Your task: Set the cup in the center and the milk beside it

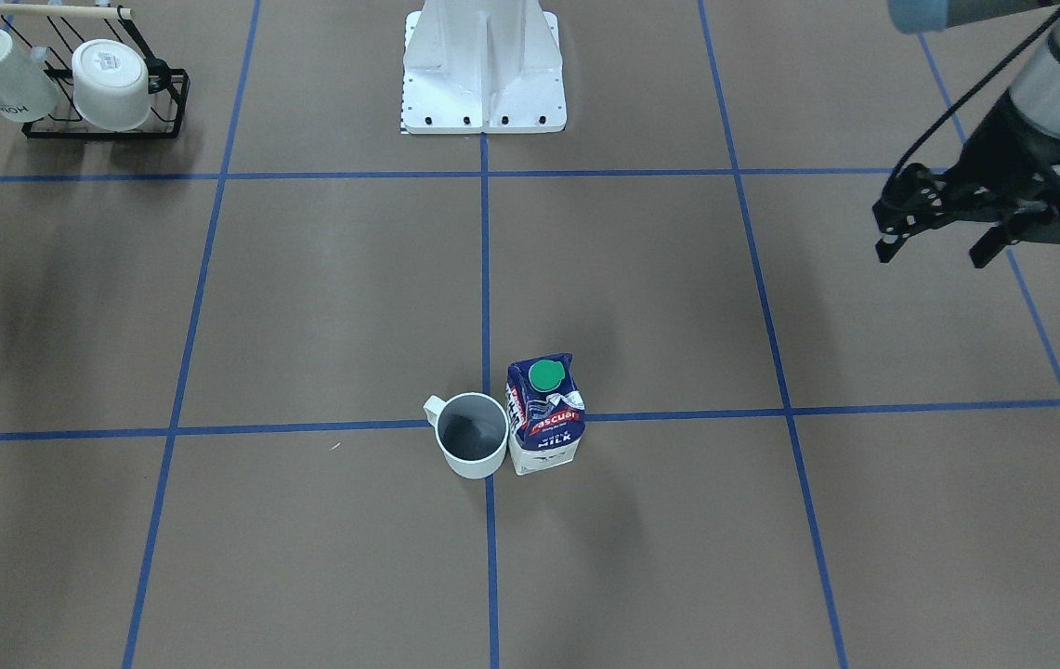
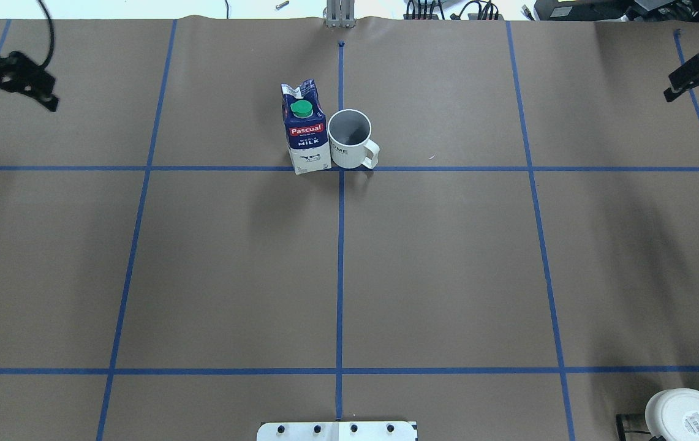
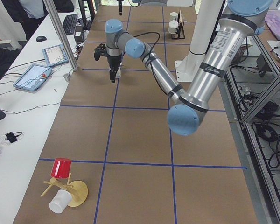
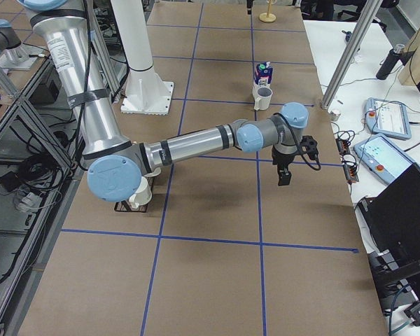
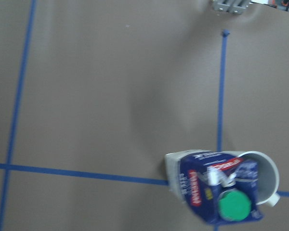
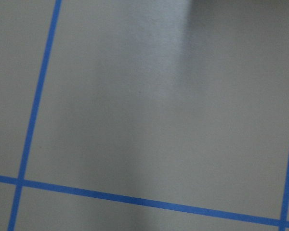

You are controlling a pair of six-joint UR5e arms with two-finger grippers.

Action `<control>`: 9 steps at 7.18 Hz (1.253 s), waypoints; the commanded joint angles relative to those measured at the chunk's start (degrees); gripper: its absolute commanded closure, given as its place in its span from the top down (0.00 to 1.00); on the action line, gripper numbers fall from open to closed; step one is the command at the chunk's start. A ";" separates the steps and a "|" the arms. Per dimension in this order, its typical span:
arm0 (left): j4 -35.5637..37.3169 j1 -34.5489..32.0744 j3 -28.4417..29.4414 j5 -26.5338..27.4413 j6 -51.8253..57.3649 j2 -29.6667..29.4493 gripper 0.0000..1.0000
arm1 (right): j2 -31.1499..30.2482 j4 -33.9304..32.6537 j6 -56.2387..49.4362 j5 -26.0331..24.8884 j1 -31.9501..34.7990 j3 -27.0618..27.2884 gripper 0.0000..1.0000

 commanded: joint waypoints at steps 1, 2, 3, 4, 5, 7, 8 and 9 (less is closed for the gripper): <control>-11.27 -11.35 4.68 -1.13 14.77 16.12 0.98 | -4.18 2.66 -0.77 0.59 6.31 -2.50 1.00; -12.73 -15.50 8.38 -1.13 15.38 17.99 0.98 | -7.51 2.31 -1.38 2.68 10.68 -1.80 1.00; -13.00 -16.06 11.64 -0.96 15.48 18.35 0.98 | -11.29 2.31 -4.17 5.05 13.69 -1.19 1.00; -13.00 -16.15 14.11 -0.44 15.56 18.44 0.98 | -14.20 2.31 -6.81 5.42 14.76 -0.57 1.00; -13.09 -16.50 16.39 -0.52 15.56 19.32 0.98 | -16.23 2.39 -6.93 5.34 15.38 0.13 1.00; -17.02 -16.68 20.18 -1.04 15.39 19.67 0.98 | -17.04 2.22 -6.93 5.34 15.39 0.49 1.00; -17.39 -17.55 20.37 -1.05 15.39 20.02 0.98 | -17.13 2.13 -6.93 5.25 15.39 0.49 1.00; -17.31 -18.95 20.46 -1.31 16.35 20.55 0.98 | -16.26 -0.57 -6.93 5.16 15.21 0.66 1.00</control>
